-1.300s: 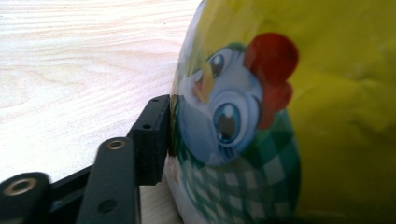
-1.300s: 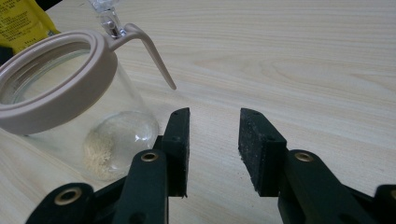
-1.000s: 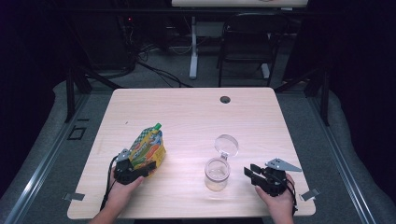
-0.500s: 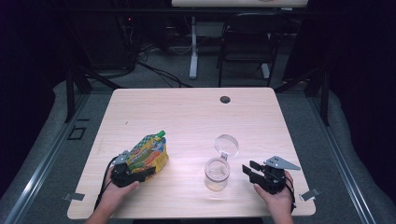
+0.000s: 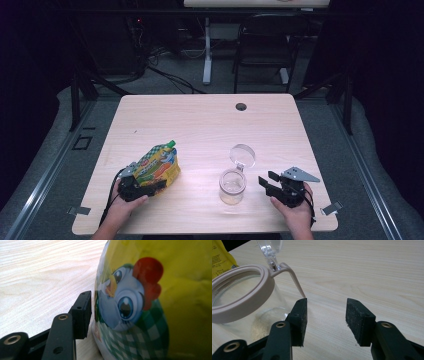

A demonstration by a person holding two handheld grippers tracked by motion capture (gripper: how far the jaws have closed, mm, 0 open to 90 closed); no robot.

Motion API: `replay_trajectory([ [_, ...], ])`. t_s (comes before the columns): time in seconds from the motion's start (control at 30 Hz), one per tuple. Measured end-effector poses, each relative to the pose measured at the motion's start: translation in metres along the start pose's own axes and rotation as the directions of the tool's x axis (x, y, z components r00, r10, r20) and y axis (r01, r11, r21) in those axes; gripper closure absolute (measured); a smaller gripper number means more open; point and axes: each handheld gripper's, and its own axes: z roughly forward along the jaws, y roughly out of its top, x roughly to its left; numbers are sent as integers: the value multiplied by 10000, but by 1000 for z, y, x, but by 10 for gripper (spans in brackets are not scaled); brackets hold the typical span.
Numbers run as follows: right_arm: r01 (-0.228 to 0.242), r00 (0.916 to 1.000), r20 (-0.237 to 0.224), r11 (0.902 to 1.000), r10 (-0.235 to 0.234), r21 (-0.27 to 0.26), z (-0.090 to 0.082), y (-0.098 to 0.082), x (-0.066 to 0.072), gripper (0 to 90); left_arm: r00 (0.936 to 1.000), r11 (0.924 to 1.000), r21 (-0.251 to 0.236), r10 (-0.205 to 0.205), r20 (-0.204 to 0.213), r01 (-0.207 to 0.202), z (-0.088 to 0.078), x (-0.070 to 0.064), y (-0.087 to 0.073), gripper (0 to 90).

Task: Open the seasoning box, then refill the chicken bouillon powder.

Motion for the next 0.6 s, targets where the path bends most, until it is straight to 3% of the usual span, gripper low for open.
replay_trajectory([
  [0.6, -483, 9987, -169, 9988, 481, -114, -2, -2, -2, 473, 9998, 9999, -59, 84, -179, -85, 3, -4, 2, 524],
])
